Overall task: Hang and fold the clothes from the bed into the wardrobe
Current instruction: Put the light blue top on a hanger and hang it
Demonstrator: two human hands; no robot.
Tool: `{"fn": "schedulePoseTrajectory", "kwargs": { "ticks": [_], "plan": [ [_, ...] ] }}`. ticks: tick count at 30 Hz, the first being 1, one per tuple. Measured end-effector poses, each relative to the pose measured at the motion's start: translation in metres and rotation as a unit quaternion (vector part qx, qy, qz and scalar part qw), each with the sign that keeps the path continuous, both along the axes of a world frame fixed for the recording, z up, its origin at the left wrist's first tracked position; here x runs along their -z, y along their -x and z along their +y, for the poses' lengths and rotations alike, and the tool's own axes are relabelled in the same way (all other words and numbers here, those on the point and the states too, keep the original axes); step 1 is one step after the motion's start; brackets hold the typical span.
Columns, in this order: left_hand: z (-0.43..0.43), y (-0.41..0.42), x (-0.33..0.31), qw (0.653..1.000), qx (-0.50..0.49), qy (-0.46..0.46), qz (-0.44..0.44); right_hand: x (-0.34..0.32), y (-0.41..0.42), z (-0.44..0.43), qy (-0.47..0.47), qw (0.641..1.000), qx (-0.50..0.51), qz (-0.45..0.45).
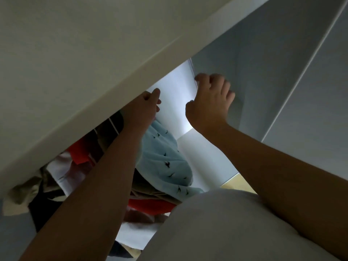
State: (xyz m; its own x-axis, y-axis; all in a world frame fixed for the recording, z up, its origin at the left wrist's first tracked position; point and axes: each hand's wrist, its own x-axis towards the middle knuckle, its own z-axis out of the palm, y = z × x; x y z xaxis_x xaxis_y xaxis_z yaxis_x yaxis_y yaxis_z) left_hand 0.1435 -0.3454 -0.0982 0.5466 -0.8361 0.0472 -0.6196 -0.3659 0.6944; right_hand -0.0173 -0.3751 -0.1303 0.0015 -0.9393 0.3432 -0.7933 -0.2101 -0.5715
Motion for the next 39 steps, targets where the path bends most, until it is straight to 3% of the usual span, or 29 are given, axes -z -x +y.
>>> {"fn": "schedulePoseTrajectory", "kwargs": {
  "ticks": [2, 4, 8, 11, 16, 19, 21, 24, 28, 34, 36, 39],
  "plan": [
    [-0.007, 0.017, 0.003, 0.999, 0.035, -0.005, -0.002, 0.014, 0.012, 0.001, -0.139, 0.990, 0.006, 0.038],
    [-0.012, 0.025, 0.010, 0.999, 0.048, -0.005, 0.009, 0.025, 0.023, 0.000, -0.263, 0.964, -0.030, 0.011],
    [-0.020, 0.037, 0.020, 0.998, 0.055, -0.026, 0.007, 0.040, 0.041, -0.008, -0.295, 0.942, -0.152, 0.048],
    [-0.028, 0.043, 0.016, 0.997, 0.064, -0.033, 0.003, 0.035, 0.047, -0.006, -0.341, 0.928, -0.151, -0.016],
    [-0.041, 0.065, 0.004, 0.994, 0.066, -0.059, 0.060, 0.032, 0.058, -0.010, -0.339, 0.926, -0.164, -0.031],
    [-0.045, 0.079, -0.002, 0.992, 0.040, -0.068, 0.094, 0.029, 0.066, -0.007, -0.347, 0.912, -0.138, -0.167],
    [-0.047, 0.086, -0.006, 0.985, 0.009, -0.066, 0.160, 0.027, 0.074, -0.007, -0.333, 0.913, -0.142, -0.188],
    [-0.049, 0.093, -0.010, 0.963, 0.006, -0.037, 0.267, 0.022, 0.088, -0.004, -0.314, 0.919, -0.168, -0.169],
    [-0.049, 0.102, -0.006, 0.937, 0.053, -0.026, 0.345, 0.026, 0.110, 0.008, -0.309, 0.921, -0.188, -0.143],
    [-0.041, 0.110, 0.006, 0.860, 0.033, 0.010, 0.509, 0.047, 0.138, 0.040, -0.311, 0.927, -0.176, -0.111],
    [-0.035, 0.111, 0.009, 0.862, 0.029, -0.009, 0.506, 0.056, 0.151, 0.056, -0.324, 0.929, -0.153, -0.088],
    [-0.023, 0.113, 0.024, 0.898, 0.047, -0.062, 0.432, 0.065, 0.166, 0.083, -0.339, 0.929, -0.107, -0.103]
  ]
}}
